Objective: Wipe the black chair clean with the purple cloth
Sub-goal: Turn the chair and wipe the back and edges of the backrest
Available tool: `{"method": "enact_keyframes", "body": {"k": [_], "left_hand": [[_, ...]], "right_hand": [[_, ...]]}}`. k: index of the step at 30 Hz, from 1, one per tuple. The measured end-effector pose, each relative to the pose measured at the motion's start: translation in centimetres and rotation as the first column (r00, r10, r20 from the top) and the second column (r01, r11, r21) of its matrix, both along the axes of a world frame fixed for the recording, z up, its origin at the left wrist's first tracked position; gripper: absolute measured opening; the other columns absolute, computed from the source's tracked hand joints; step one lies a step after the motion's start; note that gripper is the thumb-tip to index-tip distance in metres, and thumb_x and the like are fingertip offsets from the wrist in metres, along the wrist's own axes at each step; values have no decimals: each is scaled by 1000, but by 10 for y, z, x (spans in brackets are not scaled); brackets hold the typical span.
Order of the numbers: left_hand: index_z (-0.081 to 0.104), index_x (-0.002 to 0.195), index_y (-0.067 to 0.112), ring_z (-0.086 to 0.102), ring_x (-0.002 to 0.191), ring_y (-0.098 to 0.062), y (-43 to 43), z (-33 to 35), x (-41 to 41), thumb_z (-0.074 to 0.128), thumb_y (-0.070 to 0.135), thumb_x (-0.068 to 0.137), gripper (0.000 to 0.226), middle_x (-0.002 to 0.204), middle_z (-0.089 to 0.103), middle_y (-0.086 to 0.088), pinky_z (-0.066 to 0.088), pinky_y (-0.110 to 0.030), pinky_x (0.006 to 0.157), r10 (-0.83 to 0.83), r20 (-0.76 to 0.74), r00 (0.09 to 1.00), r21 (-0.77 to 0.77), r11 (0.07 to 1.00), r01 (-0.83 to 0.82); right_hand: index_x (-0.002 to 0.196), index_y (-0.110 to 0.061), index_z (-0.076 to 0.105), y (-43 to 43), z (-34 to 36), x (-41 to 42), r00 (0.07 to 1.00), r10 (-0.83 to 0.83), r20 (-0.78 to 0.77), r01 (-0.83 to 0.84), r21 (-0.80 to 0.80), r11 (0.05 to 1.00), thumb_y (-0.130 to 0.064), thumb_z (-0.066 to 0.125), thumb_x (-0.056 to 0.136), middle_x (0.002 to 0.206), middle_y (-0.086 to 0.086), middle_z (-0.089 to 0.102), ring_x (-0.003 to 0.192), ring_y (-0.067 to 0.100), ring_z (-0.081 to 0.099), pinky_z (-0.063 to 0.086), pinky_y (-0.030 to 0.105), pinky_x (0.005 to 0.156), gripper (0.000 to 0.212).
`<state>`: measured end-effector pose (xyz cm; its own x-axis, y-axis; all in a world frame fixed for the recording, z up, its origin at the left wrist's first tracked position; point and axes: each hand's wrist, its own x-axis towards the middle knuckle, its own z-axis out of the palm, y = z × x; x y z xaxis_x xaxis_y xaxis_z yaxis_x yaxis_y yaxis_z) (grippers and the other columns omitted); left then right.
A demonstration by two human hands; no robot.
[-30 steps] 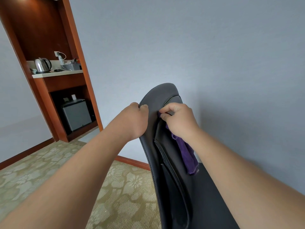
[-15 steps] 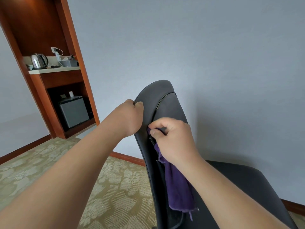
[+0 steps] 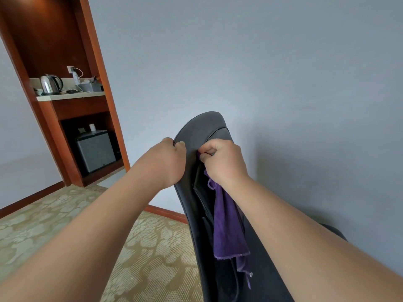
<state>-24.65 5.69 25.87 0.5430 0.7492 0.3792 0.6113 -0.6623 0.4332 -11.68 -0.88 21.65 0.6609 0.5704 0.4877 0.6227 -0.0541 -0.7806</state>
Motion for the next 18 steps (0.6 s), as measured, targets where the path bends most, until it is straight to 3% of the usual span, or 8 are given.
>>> {"method": "enact_keyframes", "body": {"k": [3, 6, 8, 11, 13, 15, 18], "left_hand": [[44, 94, 10, 51, 77, -30, -8, 0, -3, 29, 33, 102, 28, 71, 43, 1, 39, -36, 67, 19, -6, 1000, 54, 998, -19], [35, 73, 13, 58, 80, -38, -21, 3, -8, 29, 18, 101, 29, 75, 47, -8, 48, -43, 67, -15, 10, 1000, 64, 998, 15], [41, 79, 11, 57, 78, -35, -27, 3, -9, 28, 22, 102, 28, 77, 49, -7, 48, -42, 67, -4, -6, 1000, 63, 998, 5], [44, 96, 10, 50, 76, -28, -35, 4, -11, 28, 36, 101, 30, 72, 45, 0, 39, -37, 68, 36, -40, 999, 70, 997, -34], [44, 88, 11, 54, 76, -28, -39, 7, -14, 27, 36, 101, 33, 77, 49, -3, 41, -37, 65, 17, -129, 992, 89, 996, -6], [46, 82, 13, 57, 72, -24, -46, 22, -19, 28, 37, 98, 34, 81, 56, -5, 40, -32, 59, 30, -258, 966, 82, 997, -9], [53, 81, 10, 58, 64, -22, -47, 47, -12, 31, 28, 96, 33, 75, 67, -11, 40, -29, 59, 21, -427, 904, -42, 998, -42]], "right_hand": [[80, -40, 67, 4, 3, 3, 999, -20, -48, 19, -3, 1000, -21, 70, 85, 89, -18, 72, 89, 10, 68, 57, 38, 82, 19], [73, -39, 66, 1, 1, 3, 993, -11, -118, 14, 21, 1000, -26, 70, 86, 89, -14, 73, 84, 18, 70, 58, 41, 81, 19], [70, -42, 68, -5, -4, 3, 984, 35, -175, -24, 66, 998, -28, 70, 85, 79, -13, 73, 75, 17, 71, 60, 41, 75, 21], [72, -46, 73, -13, -9, -1, 965, 99, -243, -69, 128, 989, -31, 69, 87, 73, -22, 71, 65, 5, 68, 56, 26, 67, 22], [86, -45, 75, -16, -13, -3, 963, 117, -241, -87, 130, 988, -30, 65, 91, 82, -24, 72, 75, 7, 67, 54, 24, 73, 19], [102, -43, 74, -20, -17, -4, 974, 117, -192, -100, 95, 990, -28, 57, 94, 101, -23, 71, 98, 8, 65, 49, 23, 88, 24], [118, -51, 64, -28, -24, -5, 982, 118, -145, -122, -15, 992, -31, 43, 99, 123, -5, 62, 116, 21, 56, 47, 36, 102, 35]]}}
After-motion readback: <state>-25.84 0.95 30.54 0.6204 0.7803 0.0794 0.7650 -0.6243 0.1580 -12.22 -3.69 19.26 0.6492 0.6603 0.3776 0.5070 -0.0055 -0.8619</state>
